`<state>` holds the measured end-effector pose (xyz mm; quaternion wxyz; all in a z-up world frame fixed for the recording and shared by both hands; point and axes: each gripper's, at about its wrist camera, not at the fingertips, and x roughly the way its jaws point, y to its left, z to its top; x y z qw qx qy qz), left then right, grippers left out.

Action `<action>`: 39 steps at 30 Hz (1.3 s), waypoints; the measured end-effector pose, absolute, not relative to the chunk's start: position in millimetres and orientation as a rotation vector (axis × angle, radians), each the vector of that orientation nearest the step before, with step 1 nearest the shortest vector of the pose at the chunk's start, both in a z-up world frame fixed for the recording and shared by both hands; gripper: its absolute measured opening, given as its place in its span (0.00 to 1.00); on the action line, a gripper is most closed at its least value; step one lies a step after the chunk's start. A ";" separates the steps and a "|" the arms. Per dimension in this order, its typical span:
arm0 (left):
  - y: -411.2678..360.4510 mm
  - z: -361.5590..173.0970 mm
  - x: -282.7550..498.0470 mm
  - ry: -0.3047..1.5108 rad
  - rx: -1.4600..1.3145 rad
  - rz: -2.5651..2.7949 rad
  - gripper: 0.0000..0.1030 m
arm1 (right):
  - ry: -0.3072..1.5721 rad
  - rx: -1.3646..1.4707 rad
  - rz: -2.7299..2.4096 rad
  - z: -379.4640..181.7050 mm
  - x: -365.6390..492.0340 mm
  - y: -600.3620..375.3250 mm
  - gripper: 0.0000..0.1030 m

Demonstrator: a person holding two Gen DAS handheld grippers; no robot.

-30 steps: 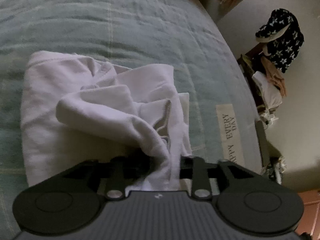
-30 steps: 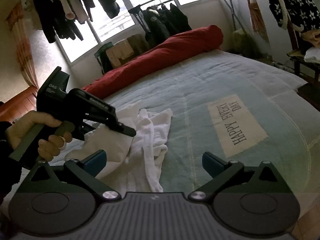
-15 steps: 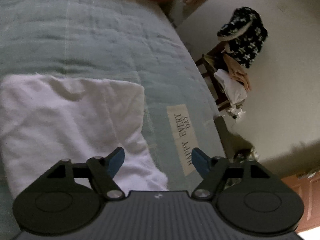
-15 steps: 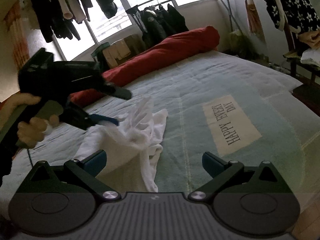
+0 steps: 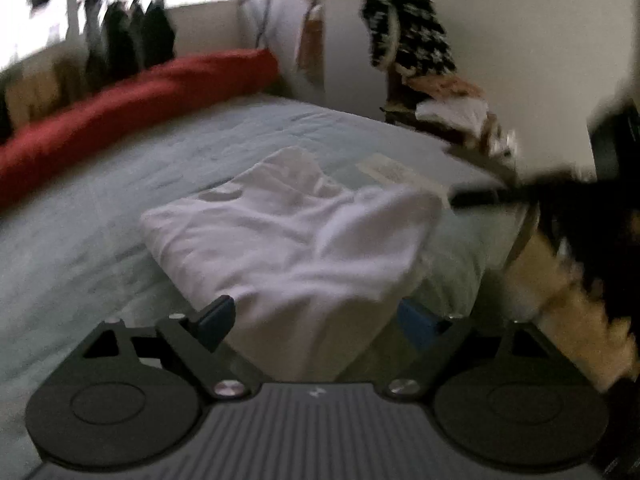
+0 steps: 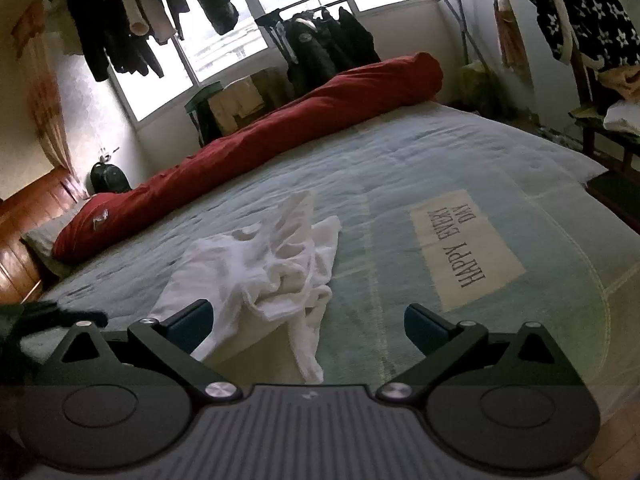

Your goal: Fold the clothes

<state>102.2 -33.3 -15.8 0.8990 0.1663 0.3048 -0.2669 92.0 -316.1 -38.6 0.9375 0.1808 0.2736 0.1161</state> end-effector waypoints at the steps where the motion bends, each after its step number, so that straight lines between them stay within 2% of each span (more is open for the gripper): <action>1: -39.0 -23.2 97.9 0.609 0.395 -0.522 0.87 | 0.559 0.363 0.240 -37.5 91.0 -314.4 1.00; 7: -71.2 -66.6 96.9 0.441 0.625 -0.301 0.87 | 0.542 0.328 0.239 -27.7 78.2 -308.6 1.00; 11: -68.9 -77.9 106.0 0.444 0.659 -0.207 0.87 | 0.541 0.312 0.215 -25.6 71.8 -310.2 1.00; 18: -6.1 -77.3 107.0 0.533 0.480 -0.164 0.88 | 0.539 0.259 0.205 -26.7 73.0 -308.1 1.00; 28: 0.9 -82.4 113.3 0.551 0.441 -0.211 0.88 | 0.415 0.141 0.504 -3.5 93.2 -247.5 1.00; 31: 3.7 -80.8 112.5 0.566 0.418 -0.232 0.88 | 0.469 0.142 0.614 -22.1 110.1 -225.8 1.00; 36: 17.0 -68.5 108.7 0.667 0.325 -0.356 0.88 | 0.667 0.150 0.434 -69.7 135.1 -232.4 1.00; 39: 36.9 -50.9 105.4 0.715 0.234 -0.447 0.88 | 0.642 0.222 0.455 -69.7 124.6 -249.3 1.00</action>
